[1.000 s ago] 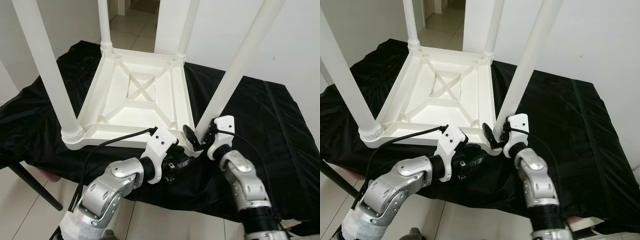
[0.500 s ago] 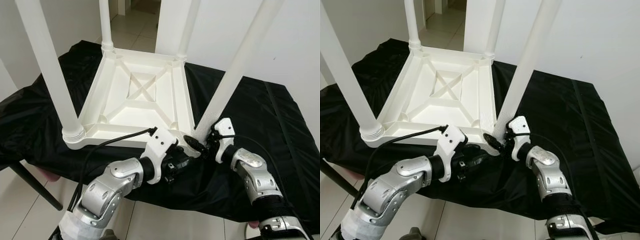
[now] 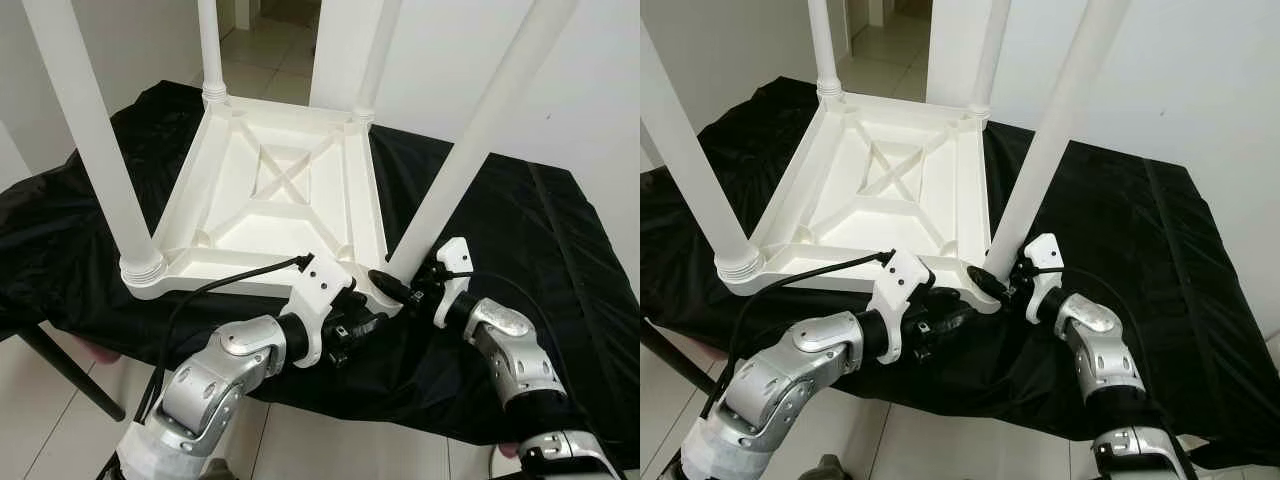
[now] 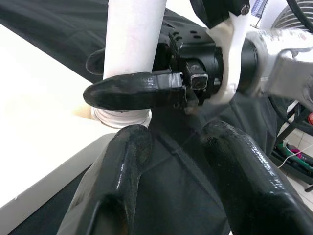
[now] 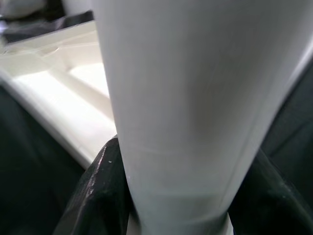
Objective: Building children table
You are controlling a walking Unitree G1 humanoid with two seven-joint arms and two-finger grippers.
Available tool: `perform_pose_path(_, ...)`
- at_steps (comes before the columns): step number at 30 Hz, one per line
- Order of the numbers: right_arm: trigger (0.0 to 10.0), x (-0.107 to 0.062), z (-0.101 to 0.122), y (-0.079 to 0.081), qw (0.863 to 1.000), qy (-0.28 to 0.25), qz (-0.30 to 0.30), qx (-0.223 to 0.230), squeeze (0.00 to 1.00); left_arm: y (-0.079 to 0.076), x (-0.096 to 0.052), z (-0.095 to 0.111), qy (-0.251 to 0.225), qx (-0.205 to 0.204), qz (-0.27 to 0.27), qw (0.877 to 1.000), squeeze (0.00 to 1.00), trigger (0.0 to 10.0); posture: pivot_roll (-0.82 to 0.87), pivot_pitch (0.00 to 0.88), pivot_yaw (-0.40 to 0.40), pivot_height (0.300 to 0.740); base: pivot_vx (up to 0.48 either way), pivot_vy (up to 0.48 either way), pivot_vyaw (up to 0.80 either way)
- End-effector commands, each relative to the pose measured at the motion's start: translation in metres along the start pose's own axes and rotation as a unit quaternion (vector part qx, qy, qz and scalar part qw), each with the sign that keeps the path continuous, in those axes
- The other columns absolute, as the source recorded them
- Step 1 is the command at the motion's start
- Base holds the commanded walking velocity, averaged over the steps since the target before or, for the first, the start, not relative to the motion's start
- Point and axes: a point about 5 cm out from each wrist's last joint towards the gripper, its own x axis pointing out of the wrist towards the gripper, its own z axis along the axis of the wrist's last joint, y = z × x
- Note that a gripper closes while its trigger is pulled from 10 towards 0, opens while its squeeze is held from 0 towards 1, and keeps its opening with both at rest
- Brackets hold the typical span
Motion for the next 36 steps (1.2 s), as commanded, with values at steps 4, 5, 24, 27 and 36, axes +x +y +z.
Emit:
perform_pose_path(4,0.0,0.000,-0.010,0.007,0.999,0.019,-0.041,0.028,0.00,-0.001,0.001,0.001,0.002,-0.002,-0.005,1.000,0.00,10.0,0.12,0.033,-0.094,0.740,0.000,0.000,0.00)
perform_pose_path(5,0.0,0.001,-0.012,0.007,0.996,0.029,-0.076,0.024,0.00,-0.001,0.001,0.001,0.002,-0.002,-0.006,1.000,0.00,10.0,0.11,0.033,-0.093,0.740,0.000,0.000,0.00)
perform_pose_path(24,0.0,0.005,-0.011,0.033,0.937,0.057,-0.343,0.044,0.00,-0.004,0.004,0.000,0.002,-0.006,-0.012,1.000,0.00,10.0,0.11,0.037,-0.095,0.740,0.000,0.000,0.00)
perform_pose_path(27,10.0,0.005,-0.011,0.035,0.936,0.062,-0.345,0.044,1.00,-0.004,0.004,0.000,0.002,-0.005,-0.011,1.000,0.00,10.0,0.11,0.036,-0.096,0.740,0.000,0.000,0.00)
perform_pose_path(36,10.0,0.007,-0.006,0.033,0.941,0.046,-0.331,0.059,1.00,-0.003,0.003,0.000,0.002,-0.005,-0.009,1.000,0.00,10.0,0.11,0.037,-0.096,0.740,0.000,0.000,0.00)
